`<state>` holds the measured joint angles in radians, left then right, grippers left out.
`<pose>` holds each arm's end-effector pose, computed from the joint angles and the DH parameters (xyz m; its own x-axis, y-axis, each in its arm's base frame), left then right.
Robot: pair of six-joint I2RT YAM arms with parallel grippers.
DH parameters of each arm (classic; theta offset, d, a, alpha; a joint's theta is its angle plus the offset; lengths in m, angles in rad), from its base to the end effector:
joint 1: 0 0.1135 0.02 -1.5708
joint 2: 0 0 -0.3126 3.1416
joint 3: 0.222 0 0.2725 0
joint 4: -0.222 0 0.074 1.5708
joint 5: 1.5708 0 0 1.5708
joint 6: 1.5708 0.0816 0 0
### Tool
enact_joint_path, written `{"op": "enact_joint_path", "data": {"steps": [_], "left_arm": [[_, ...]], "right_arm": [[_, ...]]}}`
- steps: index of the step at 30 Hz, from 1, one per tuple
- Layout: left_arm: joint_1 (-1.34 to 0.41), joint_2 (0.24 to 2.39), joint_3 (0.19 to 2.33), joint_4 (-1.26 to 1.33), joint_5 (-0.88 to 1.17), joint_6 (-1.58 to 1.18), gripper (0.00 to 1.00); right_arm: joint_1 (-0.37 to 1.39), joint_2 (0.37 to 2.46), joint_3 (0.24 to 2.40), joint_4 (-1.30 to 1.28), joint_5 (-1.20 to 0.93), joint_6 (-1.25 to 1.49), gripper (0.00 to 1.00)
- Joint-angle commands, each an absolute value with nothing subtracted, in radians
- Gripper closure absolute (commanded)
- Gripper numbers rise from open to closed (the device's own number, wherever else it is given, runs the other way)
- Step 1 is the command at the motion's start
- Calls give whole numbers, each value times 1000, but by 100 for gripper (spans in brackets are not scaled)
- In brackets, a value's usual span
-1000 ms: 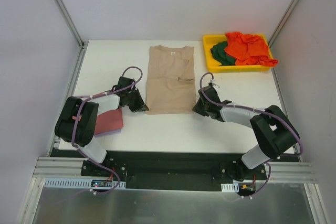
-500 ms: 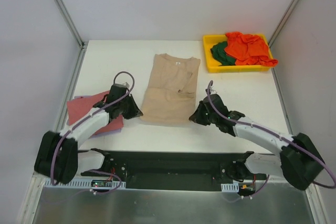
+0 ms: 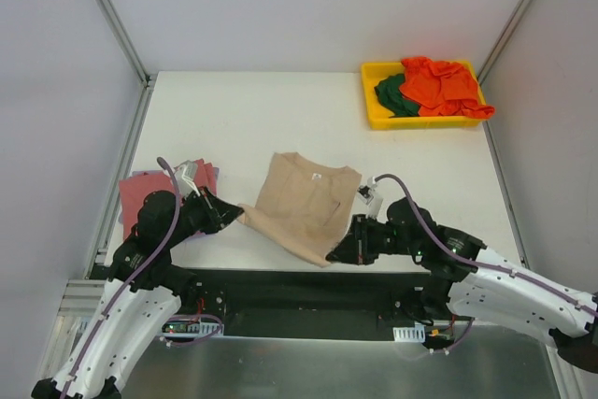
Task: Fold and stack the t-shirts
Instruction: Fold the long partially folded tshirt into a neat square
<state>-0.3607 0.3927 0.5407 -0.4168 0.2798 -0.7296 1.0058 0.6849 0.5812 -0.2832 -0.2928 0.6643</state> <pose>0.1157 -0.0677 0.2912 -0.5774 -0.4669 -0.6698 0.2729 0.6628 -0.6973 0.0815 0.1726 0.2860 -0.7458 -0.0740 -0.6620 -0.6248 0.4223 0.6567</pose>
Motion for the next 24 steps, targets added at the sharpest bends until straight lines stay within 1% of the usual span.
{"op": "enact_joint_path", "data": {"steps": [1, 4, 7, 11, 14, 16, 18, 20, 24], "left_arm": [[-364, 339, 572, -498, 379, -767, 100], [-364, 310, 603, -512, 339, -767, 100], [-364, 328, 620, -514, 290, -775, 100], [-364, 437, 656, -500, 242, -776, 100], [-364, 527, 676, -437, 236, -775, 100], [-364, 595, 680, -355, 247, -778, 100], [-365, 665, 699, -299, 262, -779, 100], [-365, 733, 724, -282, 235, -778, 100], [-365, 842, 759, -223, 177, -769, 100]], "right_arm": [[1097, 670, 653, -301, -367, 747, 99], [1100, 675, 676, -318, -358, 749, 99], [1101, 673, 719, -383, -258, 694, 99], [1098, 649, 781, -489, -76, 631, 99], [1083, 621, 784, -509, -6, 611, 99], [1052, 612, 796, -528, 67, 585, 99], [1004, 612, 811, -537, 90, 542, 99], [961, 629, 827, -551, 112, 496, 99], [798, 704, 853, -551, 74, 431, 99]]}}
